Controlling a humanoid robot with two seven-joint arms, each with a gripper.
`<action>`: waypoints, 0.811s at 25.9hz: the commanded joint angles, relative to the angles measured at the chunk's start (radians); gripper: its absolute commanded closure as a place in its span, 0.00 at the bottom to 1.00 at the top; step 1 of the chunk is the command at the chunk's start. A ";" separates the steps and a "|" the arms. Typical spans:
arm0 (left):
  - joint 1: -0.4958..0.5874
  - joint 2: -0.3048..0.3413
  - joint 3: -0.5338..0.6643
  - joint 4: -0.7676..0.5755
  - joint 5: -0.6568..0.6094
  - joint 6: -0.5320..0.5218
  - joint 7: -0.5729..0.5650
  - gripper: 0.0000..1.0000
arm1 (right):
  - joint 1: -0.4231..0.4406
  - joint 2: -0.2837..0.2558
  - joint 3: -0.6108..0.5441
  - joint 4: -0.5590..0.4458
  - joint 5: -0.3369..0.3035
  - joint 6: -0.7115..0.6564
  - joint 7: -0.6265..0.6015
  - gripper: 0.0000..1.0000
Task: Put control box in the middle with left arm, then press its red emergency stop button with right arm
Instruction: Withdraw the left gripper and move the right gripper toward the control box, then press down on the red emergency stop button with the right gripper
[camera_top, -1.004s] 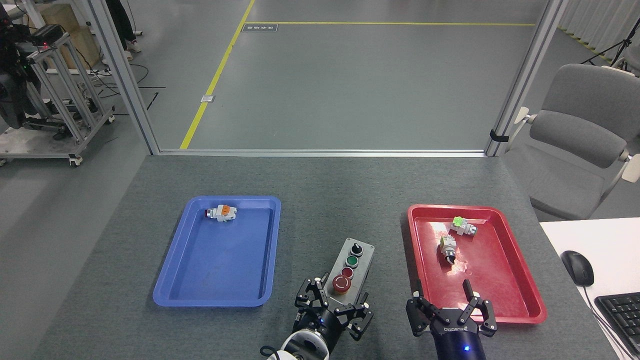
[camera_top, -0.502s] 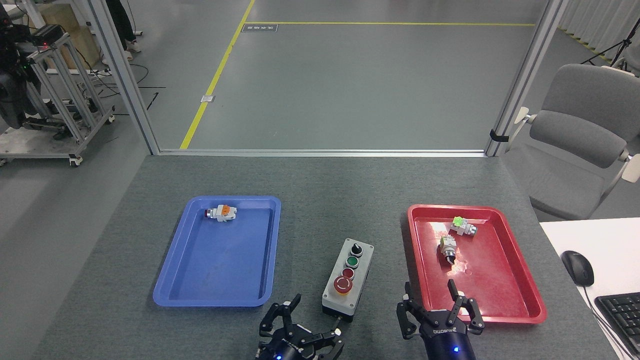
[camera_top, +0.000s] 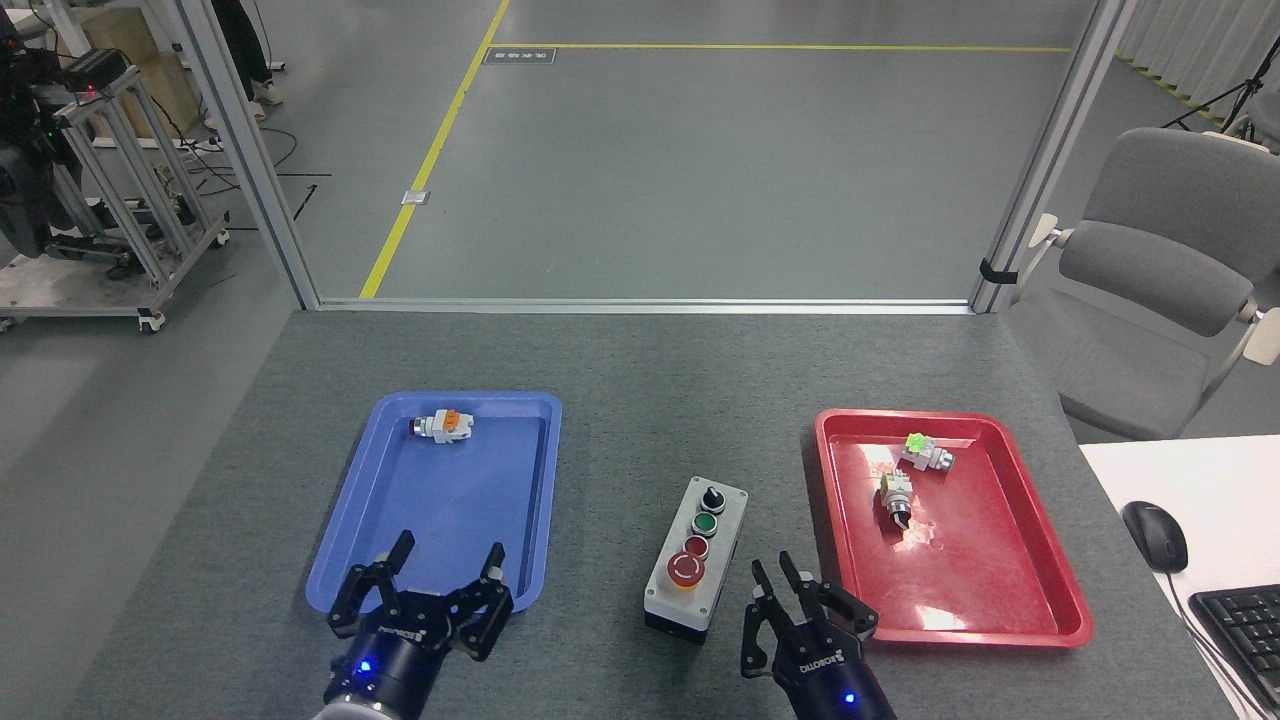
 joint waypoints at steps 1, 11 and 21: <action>-0.045 0.000 0.095 0.007 0.149 0.001 -0.001 0.01 | -0.034 0.007 0.060 0.017 0.007 0.002 0.011 1.00; -0.075 0.010 0.131 0.051 0.163 0.003 -0.001 0.01 | -0.129 0.056 0.160 0.131 0.004 0.065 0.046 1.00; -0.097 0.010 0.195 0.102 0.176 -0.009 -0.001 0.01 | -0.164 0.058 0.182 0.215 -0.007 0.068 0.049 1.00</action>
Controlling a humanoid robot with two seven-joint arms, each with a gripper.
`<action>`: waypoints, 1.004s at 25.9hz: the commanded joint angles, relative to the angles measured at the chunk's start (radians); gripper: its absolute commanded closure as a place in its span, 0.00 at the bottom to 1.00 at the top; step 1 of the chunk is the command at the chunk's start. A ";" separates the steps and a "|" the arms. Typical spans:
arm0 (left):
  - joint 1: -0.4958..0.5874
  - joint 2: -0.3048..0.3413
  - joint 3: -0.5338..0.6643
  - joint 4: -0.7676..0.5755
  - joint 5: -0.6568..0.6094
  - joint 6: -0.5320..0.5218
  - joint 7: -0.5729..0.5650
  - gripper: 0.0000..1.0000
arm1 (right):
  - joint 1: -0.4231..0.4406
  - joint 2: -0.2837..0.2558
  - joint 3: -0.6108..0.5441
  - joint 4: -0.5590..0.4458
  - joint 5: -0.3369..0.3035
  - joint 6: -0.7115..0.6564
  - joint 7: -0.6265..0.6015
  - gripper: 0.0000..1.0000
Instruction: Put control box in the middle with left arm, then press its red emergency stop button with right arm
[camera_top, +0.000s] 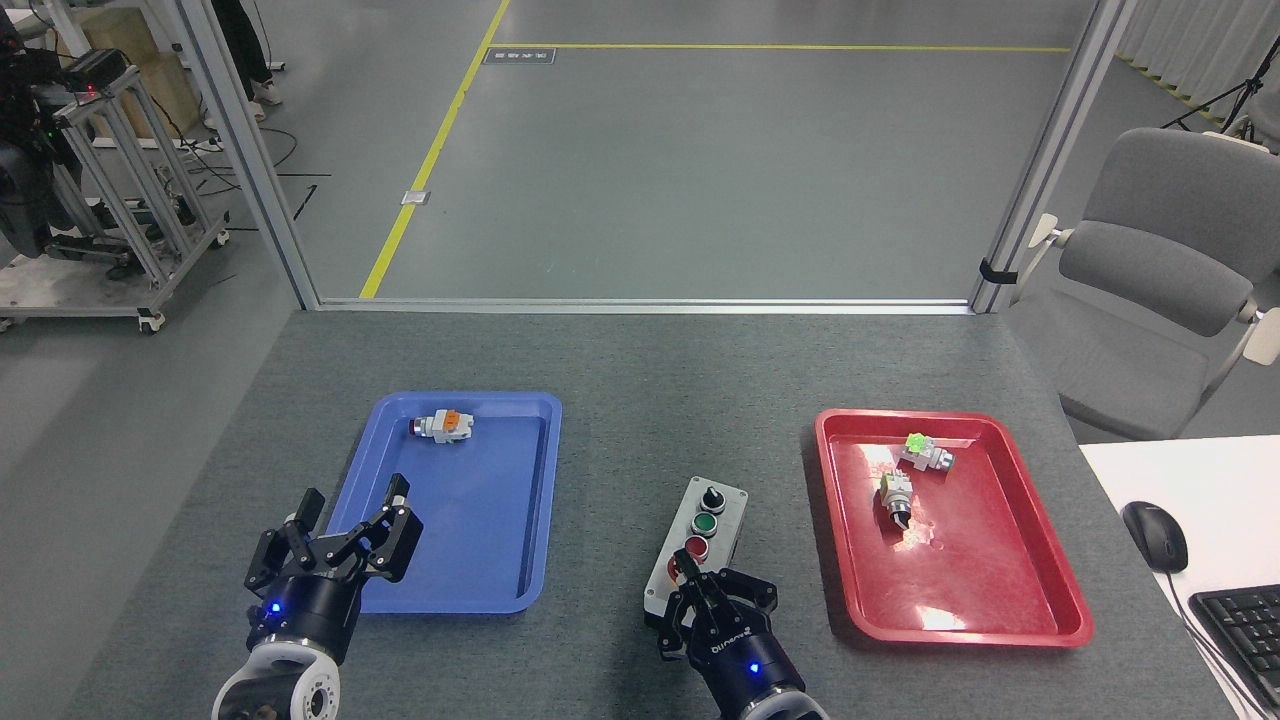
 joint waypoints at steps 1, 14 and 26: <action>-0.002 0.009 0.027 0.007 0.000 -0.005 -0.001 0.01 | -0.002 -0.006 0.003 0.013 -0.007 0.000 0.000 1.00; -0.027 0.014 0.031 0.044 -0.012 -0.098 -0.001 0.01 | -0.002 -0.011 -0.010 -0.054 -0.113 0.040 -0.038 1.00; 0.028 -0.006 0.020 0.050 -0.013 -0.095 0.042 0.01 | 0.132 -0.120 -0.327 -0.117 -0.150 0.033 -0.054 0.03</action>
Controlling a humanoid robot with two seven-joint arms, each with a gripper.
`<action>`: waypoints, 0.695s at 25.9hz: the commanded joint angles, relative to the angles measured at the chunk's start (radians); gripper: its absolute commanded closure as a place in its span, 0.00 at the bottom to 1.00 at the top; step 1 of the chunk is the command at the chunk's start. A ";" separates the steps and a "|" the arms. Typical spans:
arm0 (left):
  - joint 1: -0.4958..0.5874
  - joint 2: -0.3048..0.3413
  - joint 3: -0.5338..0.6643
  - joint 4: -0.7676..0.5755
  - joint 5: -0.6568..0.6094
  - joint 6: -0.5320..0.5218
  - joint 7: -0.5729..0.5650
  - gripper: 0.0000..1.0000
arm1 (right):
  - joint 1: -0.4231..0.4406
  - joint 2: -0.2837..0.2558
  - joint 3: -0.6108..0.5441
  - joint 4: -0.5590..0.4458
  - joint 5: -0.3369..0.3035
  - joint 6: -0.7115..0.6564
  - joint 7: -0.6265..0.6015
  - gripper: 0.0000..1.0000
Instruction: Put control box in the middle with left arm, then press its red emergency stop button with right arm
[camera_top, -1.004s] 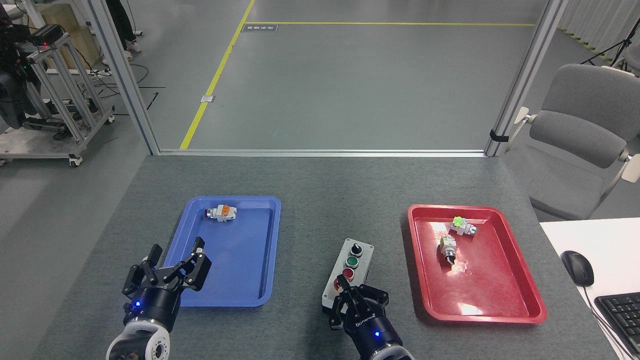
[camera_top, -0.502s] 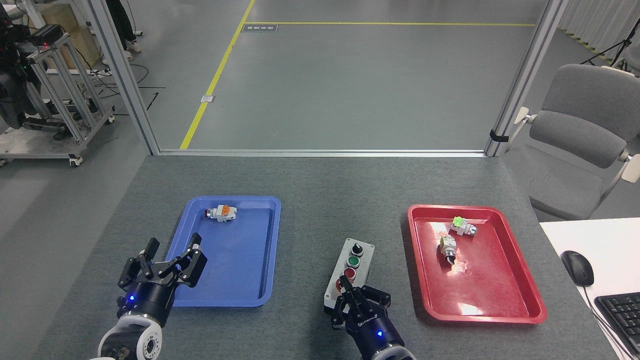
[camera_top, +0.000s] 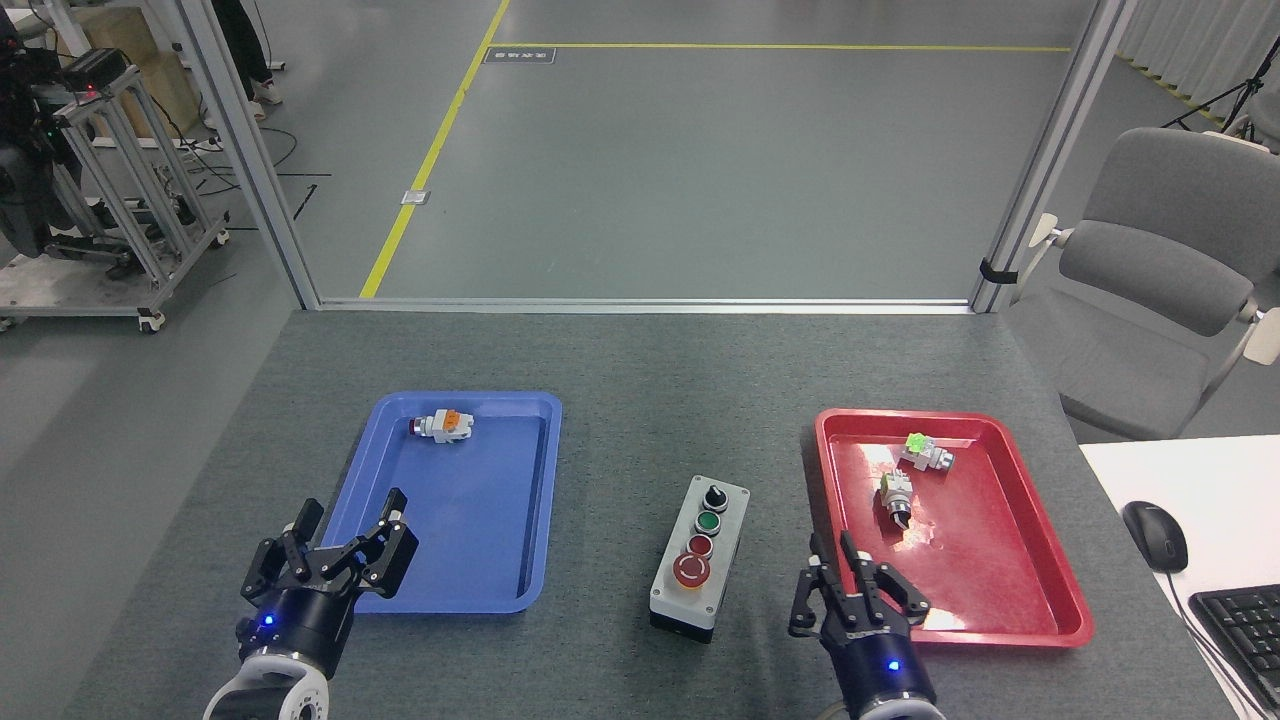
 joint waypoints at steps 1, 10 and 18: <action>0.015 -0.019 -0.010 0.007 -0.001 0.005 0.022 0.01 | 0.029 -0.033 -0.083 -0.002 -0.002 -0.003 -0.001 0.02; 0.025 -0.079 -0.034 0.046 -0.042 0.007 0.038 0.01 | 0.027 -0.075 -0.166 -0.023 -0.049 -0.010 0.002 0.02; 0.027 -0.086 -0.033 0.046 -0.027 -0.001 0.040 0.01 | 0.029 -0.111 -0.170 -0.057 -0.079 -0.013 0.002 0.02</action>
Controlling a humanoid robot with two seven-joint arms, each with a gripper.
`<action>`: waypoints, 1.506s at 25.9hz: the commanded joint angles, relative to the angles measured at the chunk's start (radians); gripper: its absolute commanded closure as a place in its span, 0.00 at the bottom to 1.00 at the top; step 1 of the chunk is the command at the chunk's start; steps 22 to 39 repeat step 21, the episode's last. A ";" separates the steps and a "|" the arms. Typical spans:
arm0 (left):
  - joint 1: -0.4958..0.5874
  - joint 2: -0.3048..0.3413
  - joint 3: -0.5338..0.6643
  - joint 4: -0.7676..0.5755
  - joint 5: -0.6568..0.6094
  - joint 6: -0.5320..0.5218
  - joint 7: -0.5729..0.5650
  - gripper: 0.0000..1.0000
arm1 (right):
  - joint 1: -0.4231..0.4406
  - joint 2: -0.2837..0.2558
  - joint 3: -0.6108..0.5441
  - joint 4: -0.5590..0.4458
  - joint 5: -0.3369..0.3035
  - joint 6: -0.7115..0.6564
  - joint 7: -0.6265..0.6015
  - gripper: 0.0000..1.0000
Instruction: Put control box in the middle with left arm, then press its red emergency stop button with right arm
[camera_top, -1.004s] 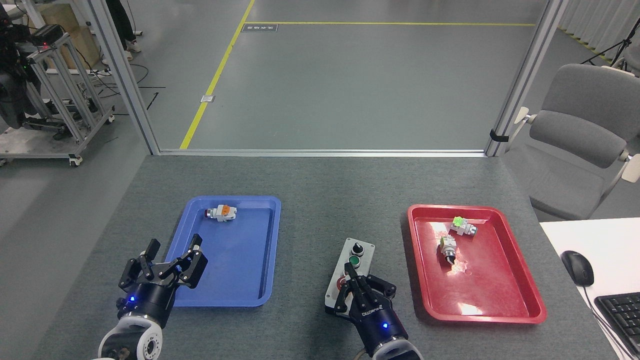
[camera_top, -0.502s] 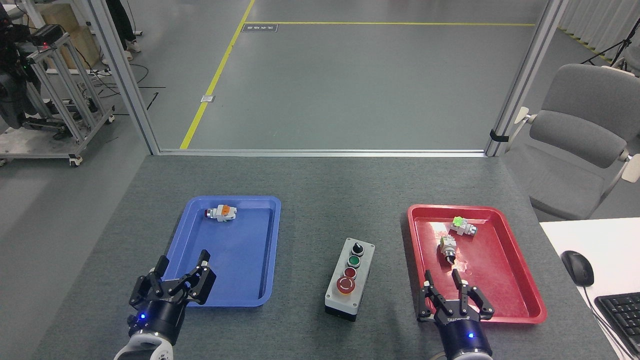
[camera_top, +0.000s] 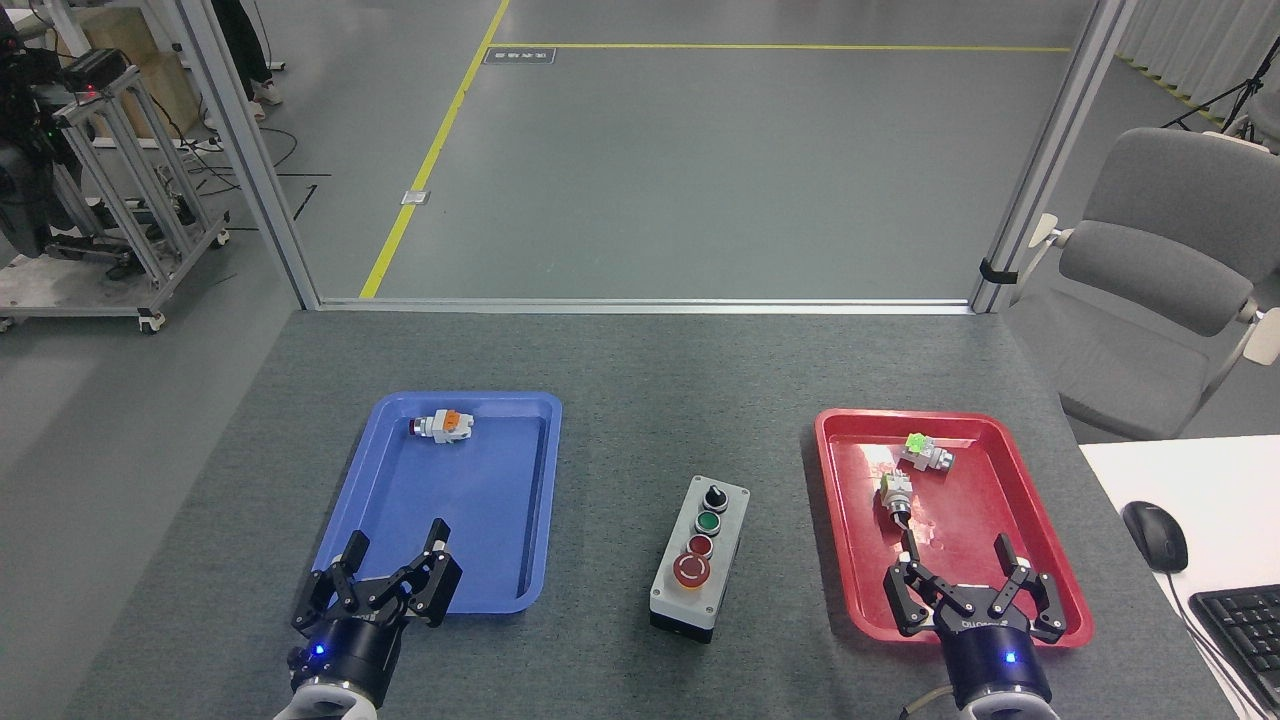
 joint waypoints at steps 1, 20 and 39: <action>0.000 -0.002 0.000 0.001 0.003 -0.001 0.000 0.01 | 0.001 -0.011 -0.001 -0.018 -0.016 0.000 0.001 0.02; 0.000 -0.002 0.000 0.001 0.003 -0.001 0.000 0.01 | 0.010 0.013 0.012 -0.069 -0.043 0.007 0.004 0.01; 0.000 -0.003 0.000 0.001 0.003 -0.001 0.000 0.01 | 0.010 0.013 0.011 -0.070 -0.043 0.007 0.002 0.02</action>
